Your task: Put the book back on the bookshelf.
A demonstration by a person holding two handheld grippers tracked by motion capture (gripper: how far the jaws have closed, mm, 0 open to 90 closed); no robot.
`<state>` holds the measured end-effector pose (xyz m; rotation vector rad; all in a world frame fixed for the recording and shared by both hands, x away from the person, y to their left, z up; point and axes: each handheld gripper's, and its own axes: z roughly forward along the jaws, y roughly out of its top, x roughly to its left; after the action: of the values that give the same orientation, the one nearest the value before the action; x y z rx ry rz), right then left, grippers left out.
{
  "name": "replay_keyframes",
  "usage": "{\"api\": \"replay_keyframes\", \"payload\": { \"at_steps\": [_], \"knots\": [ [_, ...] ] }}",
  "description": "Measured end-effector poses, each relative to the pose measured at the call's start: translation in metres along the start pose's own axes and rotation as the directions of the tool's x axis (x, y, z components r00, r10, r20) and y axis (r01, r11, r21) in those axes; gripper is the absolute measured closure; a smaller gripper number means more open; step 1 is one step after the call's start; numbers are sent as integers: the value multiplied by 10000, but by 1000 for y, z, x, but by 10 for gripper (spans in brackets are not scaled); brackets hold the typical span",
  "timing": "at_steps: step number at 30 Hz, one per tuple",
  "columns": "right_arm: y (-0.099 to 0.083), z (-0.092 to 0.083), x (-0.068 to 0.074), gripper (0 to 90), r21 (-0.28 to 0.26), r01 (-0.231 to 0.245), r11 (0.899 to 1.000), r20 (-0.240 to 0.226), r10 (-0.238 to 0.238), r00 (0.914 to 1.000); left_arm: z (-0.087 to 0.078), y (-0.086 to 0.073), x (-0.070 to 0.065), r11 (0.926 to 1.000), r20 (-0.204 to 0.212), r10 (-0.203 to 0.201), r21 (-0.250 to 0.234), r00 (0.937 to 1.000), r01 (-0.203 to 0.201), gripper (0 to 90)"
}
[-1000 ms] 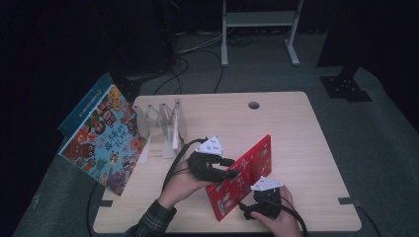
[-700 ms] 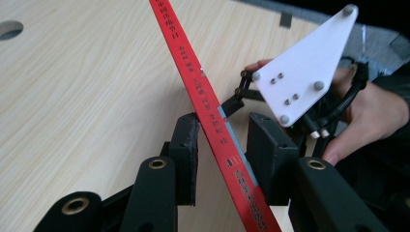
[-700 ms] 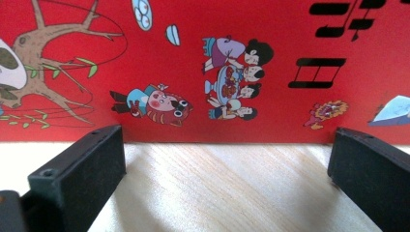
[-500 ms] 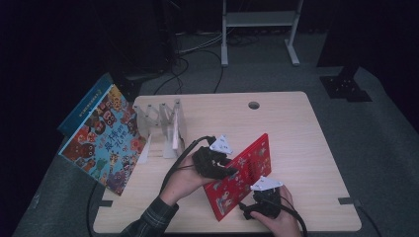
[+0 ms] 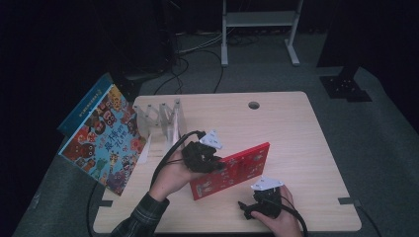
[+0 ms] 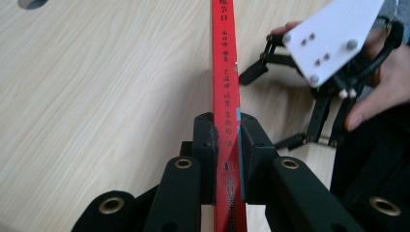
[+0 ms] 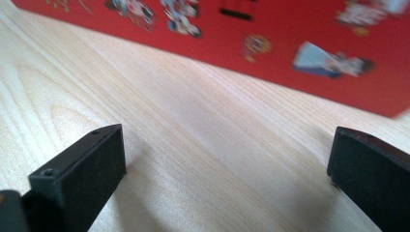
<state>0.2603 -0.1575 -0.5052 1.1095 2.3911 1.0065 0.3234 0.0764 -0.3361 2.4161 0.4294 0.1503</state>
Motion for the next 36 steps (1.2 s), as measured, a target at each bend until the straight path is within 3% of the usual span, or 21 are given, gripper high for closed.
{"api": "replay_keyframes", "payload": {
  "at_steps": [6, 14, 19, 26, 36],
  "knots": [
    [0, 0, 0, 0, -11, 7, 10000, 8, -7, 10000, -2, -2, 3, 10000, 18, -58, 77, 10000, 58, 765],
    [0, 0, 0, 0, -17, 30, 10000, -24, -30, 10000, 6, 18, 6, 9962, 39, 326, 811, 9995, -328, 682],
    [0, 0, -1, 0, -36, 92, 10000, 25, -91, 10000, 14, 39, 9, 9928, 191, 592, 1029, 9981, -609, 682],
    [0, 0, -1, 0, -20, 63, 10000, -1, -63, 10000, 34, 59, 14, 9883, 241, 534, 1419, 9983, -563, 685],
    [0, 0, -1, 0, -28, 86, 10000, -28, -86, 10000, 50, 77, 10, 9815, 336, 660, 1778, 9973, -709, 754]
  ]
}}
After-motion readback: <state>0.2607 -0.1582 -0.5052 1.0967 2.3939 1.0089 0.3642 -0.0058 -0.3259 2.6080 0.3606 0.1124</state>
